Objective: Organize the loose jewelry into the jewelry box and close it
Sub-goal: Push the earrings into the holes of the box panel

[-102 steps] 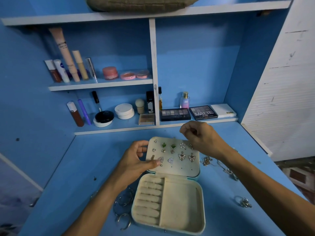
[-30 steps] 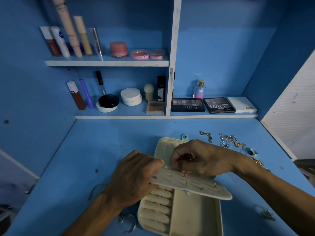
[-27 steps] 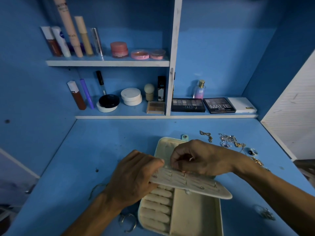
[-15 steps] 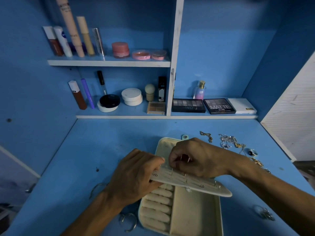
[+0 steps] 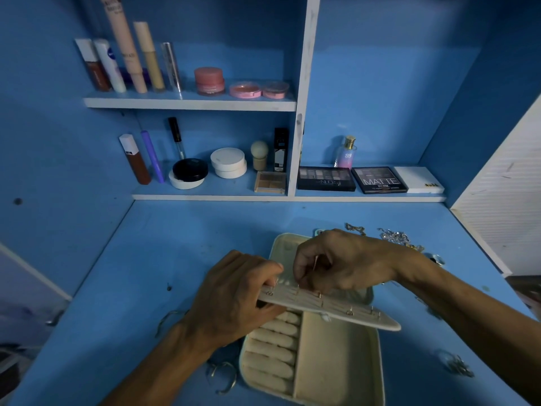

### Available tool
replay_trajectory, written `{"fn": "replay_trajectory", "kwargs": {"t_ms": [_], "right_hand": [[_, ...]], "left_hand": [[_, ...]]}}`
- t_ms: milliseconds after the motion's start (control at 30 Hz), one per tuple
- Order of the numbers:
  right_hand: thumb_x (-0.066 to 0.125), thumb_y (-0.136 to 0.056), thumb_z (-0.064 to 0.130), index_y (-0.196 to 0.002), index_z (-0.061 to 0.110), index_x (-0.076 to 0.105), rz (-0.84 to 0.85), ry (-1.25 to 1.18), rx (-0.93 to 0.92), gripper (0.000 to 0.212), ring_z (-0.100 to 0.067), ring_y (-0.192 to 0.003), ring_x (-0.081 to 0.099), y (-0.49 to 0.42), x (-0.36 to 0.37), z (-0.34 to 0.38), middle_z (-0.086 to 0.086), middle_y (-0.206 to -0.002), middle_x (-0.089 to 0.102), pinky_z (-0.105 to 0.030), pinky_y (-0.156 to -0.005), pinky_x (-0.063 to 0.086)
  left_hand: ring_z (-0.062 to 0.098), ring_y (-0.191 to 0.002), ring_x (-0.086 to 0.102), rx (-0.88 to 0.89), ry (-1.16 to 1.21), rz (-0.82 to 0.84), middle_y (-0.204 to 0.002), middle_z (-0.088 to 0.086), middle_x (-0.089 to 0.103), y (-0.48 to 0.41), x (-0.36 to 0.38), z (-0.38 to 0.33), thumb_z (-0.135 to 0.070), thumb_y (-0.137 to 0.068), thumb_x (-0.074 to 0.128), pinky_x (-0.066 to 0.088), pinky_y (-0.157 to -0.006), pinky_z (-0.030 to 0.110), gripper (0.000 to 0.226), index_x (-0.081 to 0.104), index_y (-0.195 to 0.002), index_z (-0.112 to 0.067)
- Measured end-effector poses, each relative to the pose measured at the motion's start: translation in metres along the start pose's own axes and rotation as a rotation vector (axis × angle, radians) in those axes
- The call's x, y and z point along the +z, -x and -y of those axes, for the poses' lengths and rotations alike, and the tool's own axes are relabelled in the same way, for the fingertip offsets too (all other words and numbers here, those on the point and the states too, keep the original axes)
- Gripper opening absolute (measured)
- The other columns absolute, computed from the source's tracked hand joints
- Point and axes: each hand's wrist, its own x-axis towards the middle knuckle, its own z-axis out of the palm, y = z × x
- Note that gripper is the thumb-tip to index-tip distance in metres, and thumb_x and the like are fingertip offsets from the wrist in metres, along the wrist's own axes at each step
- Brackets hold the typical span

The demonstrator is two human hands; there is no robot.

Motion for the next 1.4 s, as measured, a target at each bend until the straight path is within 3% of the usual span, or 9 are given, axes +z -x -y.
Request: {"fn": "replay_trajectory", "kwargs": {"t_ms": [300,400,533,733,833,1000,1167,1400], "right_hand": [[0.063,-0.087,0.011,-0.092,0.015,0.072,0.158,-0.042,0.032,0.011,-0.019,-0.080,0.069,-0.016,-0.003,0.000,-0.006,-0.088,0.073,-0.026,-0.073,0.055],[0.063,-0.089,0.006,-0.092,0.014,0.071,0.203,-0.099,0.031,0.012,-0.014,-0.077,0.065,-0.020,-0.003,0.000,-0.003,-0.084,0.070,-0.026,-0.074,0.054],[0.064,-0.090,0.006,-0.094,0.013,0.072,0.223,-0.119,0.026,0.012,-0.011,-0.077,0.064,-0.023,-0.003,-0.001,-0.002,-0.084,0.070,-0.027,-0.075,0.054],[0.063,-0.091,0.001,-0.102,0.006,0.070,0.232,-0.129,0.025,0.014,-0.013,-0.081,0.068,-0.021,-0.007,-0.006,-0.017,-0.101,0.072,-0.029,-0.080,0.059],[0.064,-0.091,0.002,-0.097,0.011,0.070,0.239,-0.155,0.039,0.013,-0.013,-0.081,0.068,-0.022,-0.006,-0.006,-0.015,-0.098,0.073,-0.027,-0.079,0.058],[0.064,-0.091,0.007,-0.092,0.012,0.070,0.232,-0.120,0.051,0.008,-0.006,-0.075,0.065,-0.026,-0.004,-0.002,0.005,-0.079,0.069,-0.021,-0.072,0.054],[0.064,-0.091,0.011,-0.085,0.019,0.069,0.235,-0.078,0.038,0.011,-0.005,-0.072,0.064,-0.028,-0.003,0.001,0.003,-0.079,0.068,-0.021,-0.069,0.052],[0.064,-0.092,0.014,-0.087,0.021,0.071,0.253,-0.097,0.044,0.011,-0.006,-0.076,0.065,-0.027,-0.003,-0.002,0.008,-0.079,0.069,-0.024,-0.074,0.054]], "left_hand": [[0.011,-0.077,0.059,0.040,0.035,-0.044,-0.091,-0.009,0.053,0.002,0.002,0.000,-0.043,-0.091,0.069,0.045,-0.070,0.026,0.038,0.049,-0.106,-0.014],[0.010,-0.078,0.056,0.035,0.031,-0.033,-0.093,-0.011,0.050,0.001,0.002,0.001,-0.047,-0.097,0.060,0.045,-0.069,0.029,0.035,0.049,-0.104,-0.015],[0.011,-0.076,0.056,0.061,0.026,-0.040,-0.093,-0.008,0.050,0.004,0.004,0.002,-0.038,-0.086,0.073,0.047,-0.067,0.032,0.043,0.047,-0.109,-0.013],[0.009,-0.081,0.055,0.001,0.025,-0.019,-0.093,-0.011,0.051,0.002,0.002,0.001,-0.043,-0.080,0.073,0.040,-0.073,0.019,0.041,0.050,-0.102,-0.016],[0.008,-0.081,0.055,-0.013,0.025,-0.012,-0.090,-0.009,0.057,0.003,0.002,0.001,-0.044,-0.080,0.072,0.039,-0.076,0.018,0.040,0.051,-0.100,-0.017],[0.009,-0.079,0.054,-0.005,0.006,-0.013,-0.080,-0.003,0.063,0.003,0.002,0.001,-0.044,-0.080,0.072,0.040,-0.073,0.021,0.040,0.051,-0.101,-0.016],[0.009,-0.078,0.053,0.010,0.033,-0.006,-0.092,-0.012,0.049,0.003,0.004,0.002,-0.047,-0.086,0.069,0.044,-0.071,0.027,0.041,0.049,-0.104,-0.016],[0.009,-0.075,0.051,0.043,0.036,-0.021,-0.092,-0.009,0.051,0.004,0.005,0.002,-0.039,-0.081,0.075,0.044,-0.070,0.029,0.049,0.048,-0.111,-0.012]]}}
